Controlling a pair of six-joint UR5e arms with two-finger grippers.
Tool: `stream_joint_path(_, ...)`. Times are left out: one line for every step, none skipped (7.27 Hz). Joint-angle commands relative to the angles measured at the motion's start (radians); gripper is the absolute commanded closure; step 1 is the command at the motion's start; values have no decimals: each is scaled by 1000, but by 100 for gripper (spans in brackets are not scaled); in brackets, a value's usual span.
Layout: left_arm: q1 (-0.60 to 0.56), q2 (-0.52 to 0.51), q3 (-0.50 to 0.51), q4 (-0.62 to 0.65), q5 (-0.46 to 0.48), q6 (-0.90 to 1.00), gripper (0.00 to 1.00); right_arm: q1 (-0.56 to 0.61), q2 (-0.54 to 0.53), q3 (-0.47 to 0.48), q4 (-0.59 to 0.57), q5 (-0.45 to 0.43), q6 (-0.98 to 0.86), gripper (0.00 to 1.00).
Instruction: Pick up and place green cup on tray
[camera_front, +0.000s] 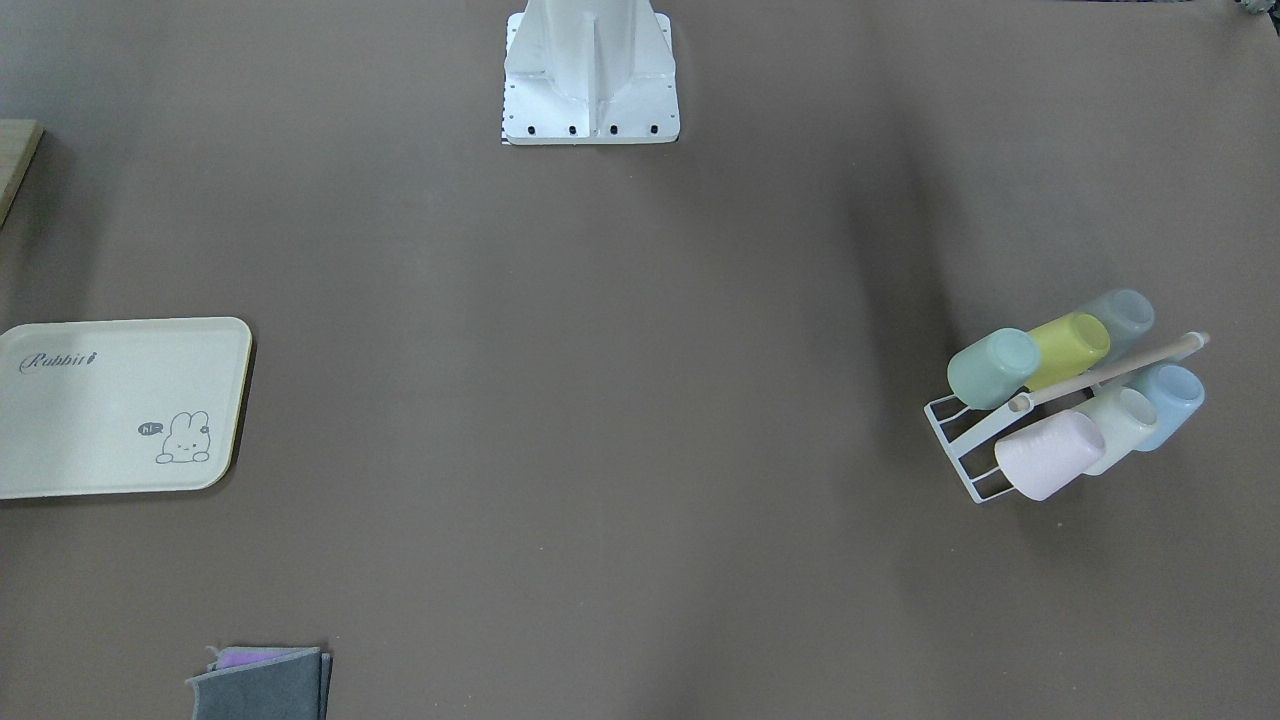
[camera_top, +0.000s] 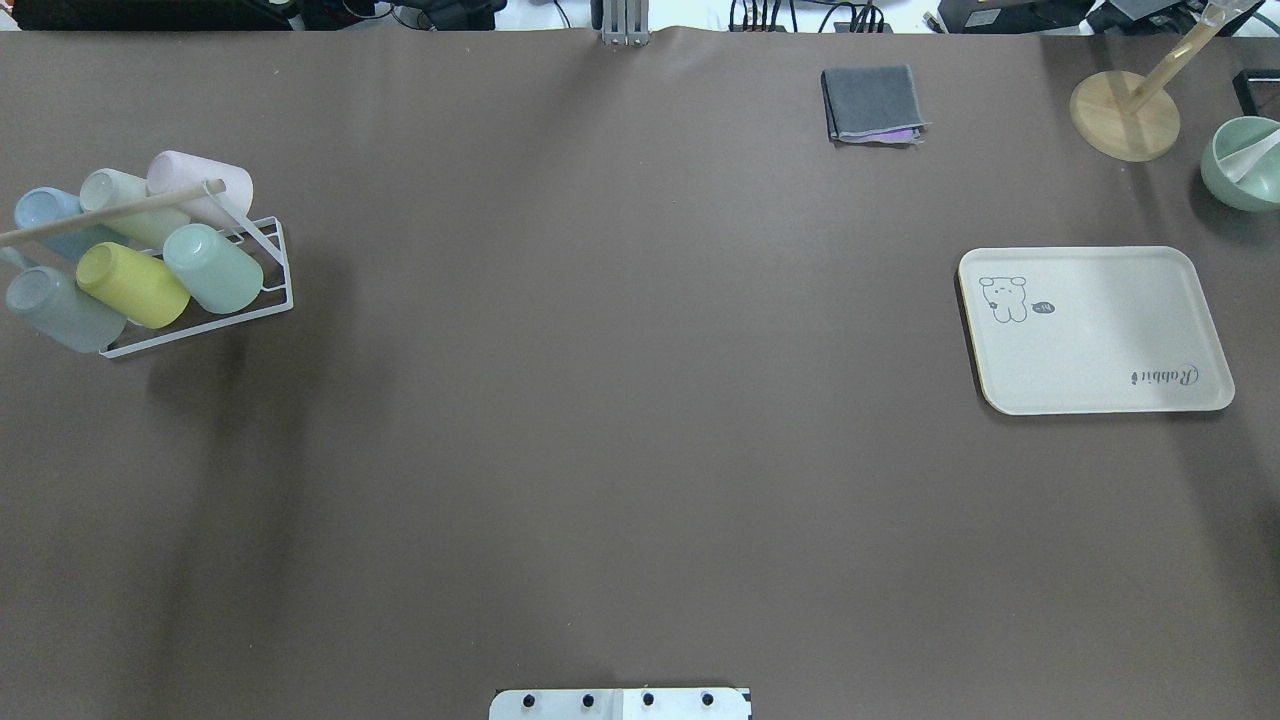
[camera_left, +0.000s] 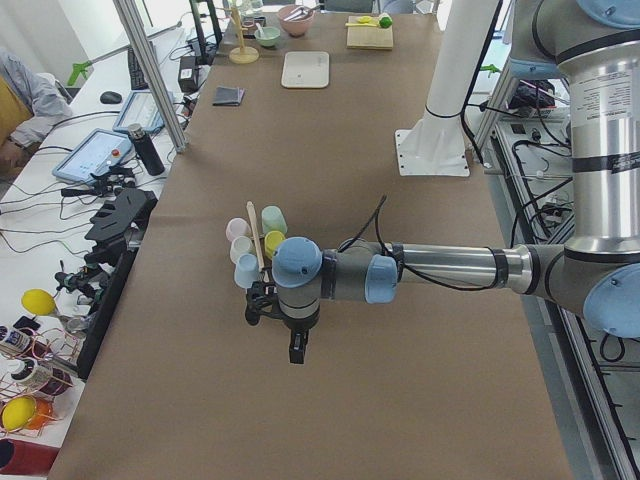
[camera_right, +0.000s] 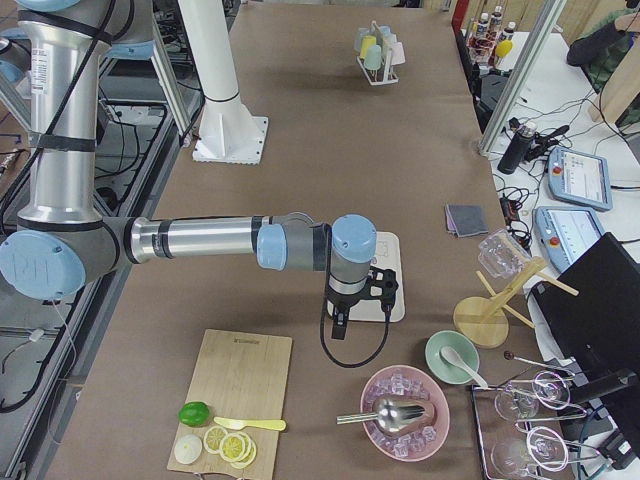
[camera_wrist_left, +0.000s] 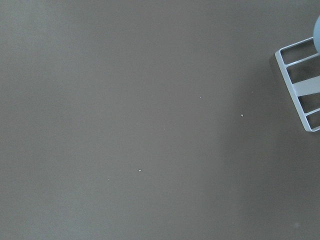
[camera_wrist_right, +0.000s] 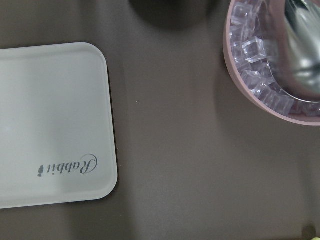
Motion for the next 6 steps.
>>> stream_joint_path(-2,0,-6,6,3,-2,2,5,-3,5,2,1,-1,0)
stream_joint_path(-3,7,-18,6,3,-2,2,5,-3,3,2,1,-1,0)
stream_joint_path(-2,9,-15,6,3,-1,2,5,-3,3,2,1,0,0)
stream_joint_path(-2,7,-16,10,13,-2,2,7,3,2,5,1,0,0)
stream_joint_path(0,-3,-24,38,20,-2,2,7,2,6,6,3,2,0)
stream_joint_path(0,-8,-24,38,18,-1,2,7,5,8,6,7,2,0)
